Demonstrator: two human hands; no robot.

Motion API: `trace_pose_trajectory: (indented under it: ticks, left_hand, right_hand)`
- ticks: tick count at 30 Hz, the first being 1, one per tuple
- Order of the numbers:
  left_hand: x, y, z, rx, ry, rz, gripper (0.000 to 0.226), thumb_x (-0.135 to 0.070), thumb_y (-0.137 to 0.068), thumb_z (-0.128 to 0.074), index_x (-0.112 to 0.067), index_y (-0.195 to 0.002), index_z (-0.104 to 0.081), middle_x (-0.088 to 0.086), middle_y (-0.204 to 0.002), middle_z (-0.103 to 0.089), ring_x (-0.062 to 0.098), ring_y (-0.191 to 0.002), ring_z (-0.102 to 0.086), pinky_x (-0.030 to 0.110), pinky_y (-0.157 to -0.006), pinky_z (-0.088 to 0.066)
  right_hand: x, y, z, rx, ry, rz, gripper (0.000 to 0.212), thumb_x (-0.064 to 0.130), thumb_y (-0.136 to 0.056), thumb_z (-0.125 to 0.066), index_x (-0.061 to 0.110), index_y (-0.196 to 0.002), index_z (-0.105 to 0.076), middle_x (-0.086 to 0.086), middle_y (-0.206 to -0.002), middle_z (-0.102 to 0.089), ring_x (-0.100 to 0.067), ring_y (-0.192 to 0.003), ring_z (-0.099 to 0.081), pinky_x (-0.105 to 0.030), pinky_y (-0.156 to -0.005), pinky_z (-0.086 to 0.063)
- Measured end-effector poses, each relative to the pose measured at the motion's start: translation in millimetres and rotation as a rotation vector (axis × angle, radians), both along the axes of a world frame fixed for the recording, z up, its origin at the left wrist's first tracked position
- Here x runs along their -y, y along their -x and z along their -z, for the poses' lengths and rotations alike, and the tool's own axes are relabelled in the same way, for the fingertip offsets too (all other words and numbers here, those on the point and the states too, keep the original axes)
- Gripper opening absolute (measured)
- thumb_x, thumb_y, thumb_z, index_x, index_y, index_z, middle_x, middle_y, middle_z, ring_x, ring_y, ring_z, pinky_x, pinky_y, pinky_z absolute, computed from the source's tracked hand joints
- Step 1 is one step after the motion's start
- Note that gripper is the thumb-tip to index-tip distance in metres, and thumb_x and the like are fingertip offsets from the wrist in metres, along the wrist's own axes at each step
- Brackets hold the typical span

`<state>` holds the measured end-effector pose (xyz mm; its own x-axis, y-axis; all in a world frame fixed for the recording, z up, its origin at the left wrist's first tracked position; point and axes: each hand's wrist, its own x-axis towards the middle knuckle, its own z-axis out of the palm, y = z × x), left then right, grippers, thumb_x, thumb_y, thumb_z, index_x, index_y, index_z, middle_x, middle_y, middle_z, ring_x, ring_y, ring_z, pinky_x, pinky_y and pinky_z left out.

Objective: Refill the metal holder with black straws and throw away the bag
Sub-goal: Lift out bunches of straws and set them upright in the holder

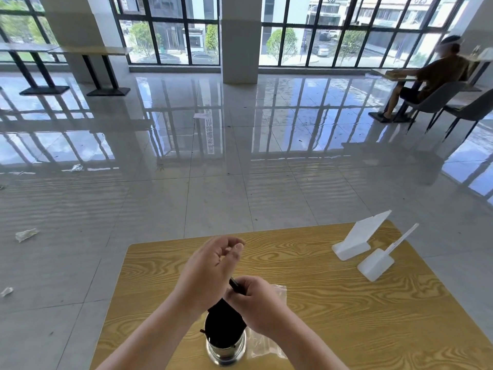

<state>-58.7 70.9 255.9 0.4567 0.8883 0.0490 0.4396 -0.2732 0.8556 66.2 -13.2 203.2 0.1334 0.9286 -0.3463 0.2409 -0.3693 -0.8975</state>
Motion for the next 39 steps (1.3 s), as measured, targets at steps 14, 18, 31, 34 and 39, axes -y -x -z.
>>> trace_pose_trajectory:
  ticks: [14,18,31,34,39]
  left_hand:
    - [-12,2,12,0.048,0.213,0.1,0.005,-0.048,-0.09,-0.083,-0.045,-0.094,-0.082,-0.021,-0.085,-0.08,-0.002,-0.078,-0.072,0.025,-0.078,-0.055]
    - [-15,3,15,0.043,0.215,0.107,0.012,-0.041,-0.098,-0.077,-0.033,-0.092,-0.084,-0.004,-0.088,-0.083,0.014,-0.085,-0.078,0.04,-0.085,-0.062]
    - [-27,19,34,-0.193,0.082,0.101,0.018,-0.054,-0.089,-0.08,-0.037,-0.081,-0.08,-0.014,-0.078,-0.077,0.003,-0.07,-0.071,0.028,-0.067,-0.057]
    - [-29,23,34,-0.204,0.115,0.168,0.012,-0.053,-0.089,-0.08,-0.044,-0.081,-0.08,-0.024,-0.083,-0.078,-0.003,-0.081,-0.072,0.021,-0.071,-0.052]
    - [-30,27,37,-0.254,0.069,0.211,0.014,-0.054,-0.088,-0.08,-0.049,-0.075,-0.074,-0.032,-0.074,-0.071,-0.008,-0.071,-0.064,0.012,-0.06,-0.044]
  right_hand:
    - [-8,-10,-11,-0.128,-0.196,0.094,0.024,0.043,-0.099,-0.07,0.027,-0.081,-0.075,0.014,-0.059,-0.048,-0.005,-0.053,-0.039,-0.021,-0.051,-0.032]
    - [-12,-5,-6,-0.033,-0.136,0.071,0.026,0.045,-0.101,-0.063,0.024,-0.087,-0.068,0.006,-0.063,-0.061,-0.009,-0.056,-0.054,-0.032,-0.056,-0.043]
    - [-16,-7,10,0.58,-0.206,-0.118,0.03,0.051,-0.101,-0.052,0.027,-0.086,-0.063,0.006,-0.081,-0.071,-0.012,-0.069,-0.061,-0.031,-0.058,-0.048]
    - [-20,-5,14,0.536,-0.18,-0.13,0.032,0.051,-0.1,-0.054,0.024,-0.092,-0.069,0.004,-0.082,-0.075,-0.012,-0.072,-0.068,-0.03,-0.062,-0.054]
    - [-22,-2,21,0.439,-0.091,-0.15,0.02,0.045,-0.097,-0.057,0.038,-0.084,-0.069,0.016,-0.075,-0.073,-0.002,-0.069,-0.068,-0.02,-0.058,-0.053]
